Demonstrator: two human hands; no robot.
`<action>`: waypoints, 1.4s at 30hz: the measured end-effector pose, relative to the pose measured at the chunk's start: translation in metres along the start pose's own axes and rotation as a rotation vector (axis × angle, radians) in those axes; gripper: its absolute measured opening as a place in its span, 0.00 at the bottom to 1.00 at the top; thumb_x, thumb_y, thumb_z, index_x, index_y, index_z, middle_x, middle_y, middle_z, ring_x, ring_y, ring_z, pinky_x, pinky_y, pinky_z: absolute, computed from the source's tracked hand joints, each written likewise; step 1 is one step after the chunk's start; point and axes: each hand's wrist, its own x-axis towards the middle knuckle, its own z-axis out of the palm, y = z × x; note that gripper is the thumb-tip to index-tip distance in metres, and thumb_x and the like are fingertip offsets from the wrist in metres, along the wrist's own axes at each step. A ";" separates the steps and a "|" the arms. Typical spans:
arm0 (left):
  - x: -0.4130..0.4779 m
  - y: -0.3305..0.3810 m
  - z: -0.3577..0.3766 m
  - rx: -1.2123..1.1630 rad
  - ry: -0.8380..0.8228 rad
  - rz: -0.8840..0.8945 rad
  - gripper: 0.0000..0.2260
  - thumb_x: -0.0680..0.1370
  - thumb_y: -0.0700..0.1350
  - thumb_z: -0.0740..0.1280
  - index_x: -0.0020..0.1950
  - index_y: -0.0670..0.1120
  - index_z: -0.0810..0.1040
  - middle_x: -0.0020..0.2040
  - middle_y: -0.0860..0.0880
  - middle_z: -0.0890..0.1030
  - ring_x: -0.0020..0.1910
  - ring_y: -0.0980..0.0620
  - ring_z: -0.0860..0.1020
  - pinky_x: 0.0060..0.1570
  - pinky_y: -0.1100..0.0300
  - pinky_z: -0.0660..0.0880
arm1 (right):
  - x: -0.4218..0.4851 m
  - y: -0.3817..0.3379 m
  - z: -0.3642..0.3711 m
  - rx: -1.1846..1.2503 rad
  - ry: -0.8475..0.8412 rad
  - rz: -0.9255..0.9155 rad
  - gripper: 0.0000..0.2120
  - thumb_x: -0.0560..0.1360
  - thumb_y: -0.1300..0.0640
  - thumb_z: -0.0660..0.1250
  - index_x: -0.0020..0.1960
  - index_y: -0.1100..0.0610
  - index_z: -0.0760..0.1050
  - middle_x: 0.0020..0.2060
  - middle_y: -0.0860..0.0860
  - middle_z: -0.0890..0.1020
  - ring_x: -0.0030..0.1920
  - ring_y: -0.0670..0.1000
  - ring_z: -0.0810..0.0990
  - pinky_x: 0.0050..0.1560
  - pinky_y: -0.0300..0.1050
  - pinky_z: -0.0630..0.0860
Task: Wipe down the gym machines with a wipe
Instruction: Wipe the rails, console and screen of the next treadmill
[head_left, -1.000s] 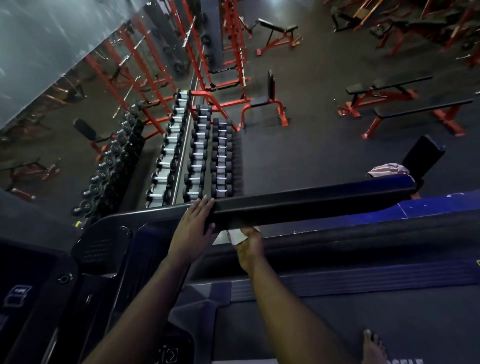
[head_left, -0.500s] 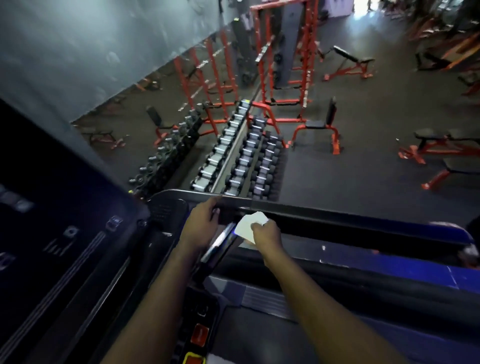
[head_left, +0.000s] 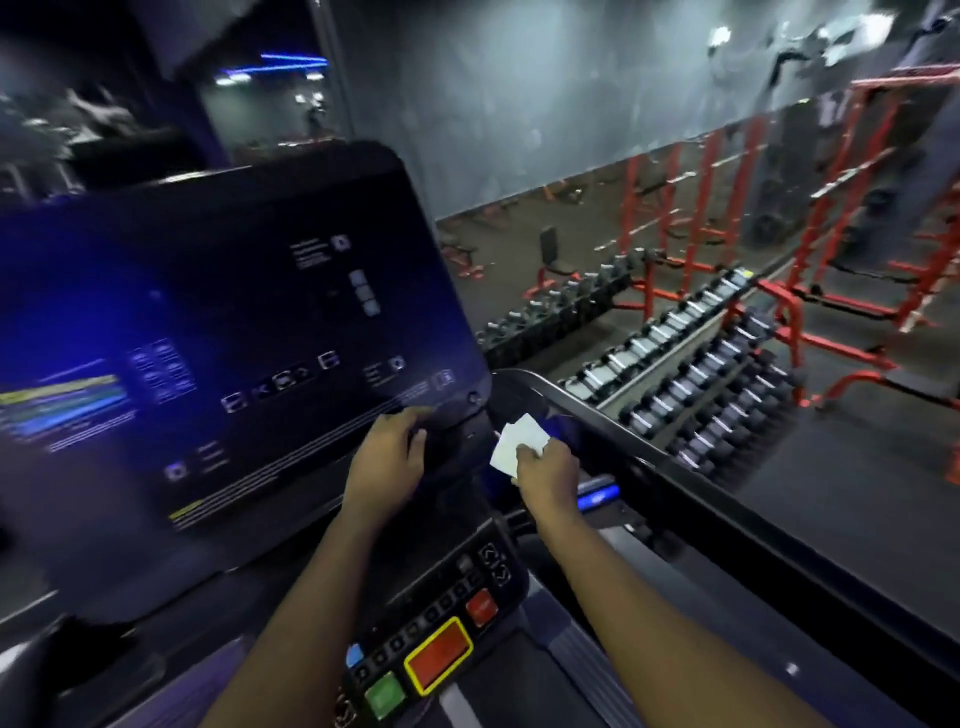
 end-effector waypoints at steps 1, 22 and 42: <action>-0.002 -0.008 -0.008 0.012 0.020 -0.014 0.14 0.81 0.39 0.65 0.66 0.45 0.78 0.58 0.47 0.82 0.60 0.47 0.77 0.58 0.57 0.71 | -0.001 -0.007 0.009 -0.011 0.003 -0.021 0.14 0.78 0.62 0.65 0.61 0.67 0.79 0.54 0.66 0.83 0.56 0.66 0.80 0.53 0.50 0.75; -0.001 -0.073 -0.009 0.270 -0.032 0.375 0.32 0.70 0.34 0.67 0.75 0.44 0.72 0.78 0.49 0.67 0.82 0.51 0.54 0.81 0.52 0.46 | 0.057 -0.034 0.114 -0.110 -0.124 -0.115 0.31 0.86 0.46 0.43 0.81 0.62 0.40 0.81 0.59 0.40 0.82 0.56 0.41 0.81 0.54 0.47; -0.054 -0.068 -0.011 0.222 -0.066 0.119 0.31 0.76 0.32 0.63 0.80 0.46 0.65 0.80 0.53 0.61 0.81 0.59 0.48 0.79 0.61 0.43 | 0.025 -0.006 0.113 -0.008 -0.283 0.016 0.26 0.86 0.57 0.38 0.80 0.70 0.45 0.78 0.73 0.47 0.79 0.68 0.40 0.78 0.54 0.33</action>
